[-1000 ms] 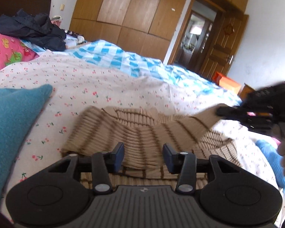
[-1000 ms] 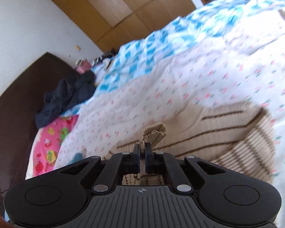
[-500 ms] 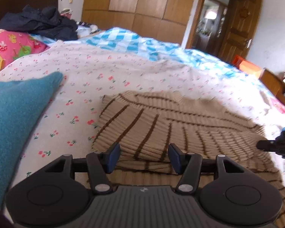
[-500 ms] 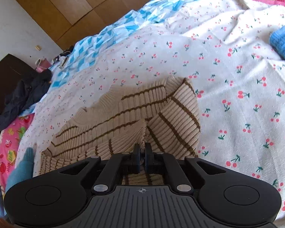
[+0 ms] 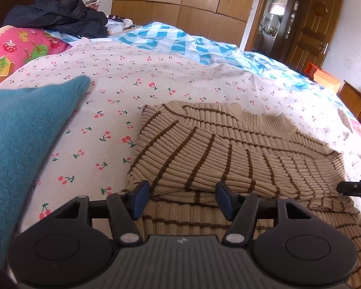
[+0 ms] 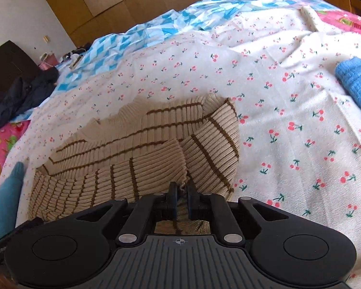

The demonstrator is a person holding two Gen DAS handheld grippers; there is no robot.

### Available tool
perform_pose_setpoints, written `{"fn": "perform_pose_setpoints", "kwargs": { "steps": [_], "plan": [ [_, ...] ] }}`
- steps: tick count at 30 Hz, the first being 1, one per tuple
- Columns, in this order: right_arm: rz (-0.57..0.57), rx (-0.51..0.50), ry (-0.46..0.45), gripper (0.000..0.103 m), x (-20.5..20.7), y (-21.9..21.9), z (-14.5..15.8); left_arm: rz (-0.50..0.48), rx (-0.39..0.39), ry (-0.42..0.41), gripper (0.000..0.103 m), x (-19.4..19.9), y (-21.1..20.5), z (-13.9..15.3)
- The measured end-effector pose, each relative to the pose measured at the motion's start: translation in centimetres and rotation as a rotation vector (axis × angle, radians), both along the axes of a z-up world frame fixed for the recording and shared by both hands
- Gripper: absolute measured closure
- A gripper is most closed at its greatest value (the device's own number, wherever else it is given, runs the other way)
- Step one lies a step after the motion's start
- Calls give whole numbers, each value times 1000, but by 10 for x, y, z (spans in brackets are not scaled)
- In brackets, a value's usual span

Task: Fold small clothes
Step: 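Move both grippers to the sweater hem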

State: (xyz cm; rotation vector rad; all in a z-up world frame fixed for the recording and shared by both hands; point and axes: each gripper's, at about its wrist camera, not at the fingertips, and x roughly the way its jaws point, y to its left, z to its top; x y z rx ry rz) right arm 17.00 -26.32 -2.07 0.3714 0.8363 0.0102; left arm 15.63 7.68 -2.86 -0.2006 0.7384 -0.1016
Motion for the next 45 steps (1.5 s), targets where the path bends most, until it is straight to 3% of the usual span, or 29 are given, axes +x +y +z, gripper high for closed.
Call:
{"fn": "perform_pose_setpoints", "kwargs": {
  "steps": [2, 4, 9, 12, 18, 23, 28, 31, 34, 37, 41, 45],
  "plan": [
    [30, -29, -21, 92, -9, 2, 9, 8, -18, 9, 39, -3, 6, 3],
    [74, -43, -23, 92, -16, 5, 11, 5, -35, 80, 39, -1, 10, -1],
    [86, -50, 91, 92, -3, 12, -15, 5, -7, 136, 39, 3, 5, -2],
    [78, -6, 70, 92, -10, 7, -6, -20, -24, 137, 39, -3, 8, 9],
    [202, 3, 51, 92, -63, 7, 20, -95, 2, 212, 39, -47, 20, 25],
    [365, -4, 34, 90, -119, 16, 40, -227, 47, 225, 40, -103, 14, 44],
    [493, -103, 106, 89, -149, 33, 34, -477, 152, 203, 40, -140, -20, 61],
    [506, -92, 152, 89, -162, 31, 28, -619, 264, 183, 40, -154, -44, 60],
    [498, -77, 174, 87, -171, 28, 22, -690, 343, 186, 40, -156, -59, 50],
    [472, -64, 201, 80, -173, 26, 14, -700, 363, 208, 42, -150, -62, 40],
    [446, -42, 212, 76, -173, 24, 10, -701, 369, 223, 63, -147, -64, 40],
    [443, -29, 201, 69, -171, 27, 11, -683, 372, 210, 64, -146, -60, 42]
  ]
}}
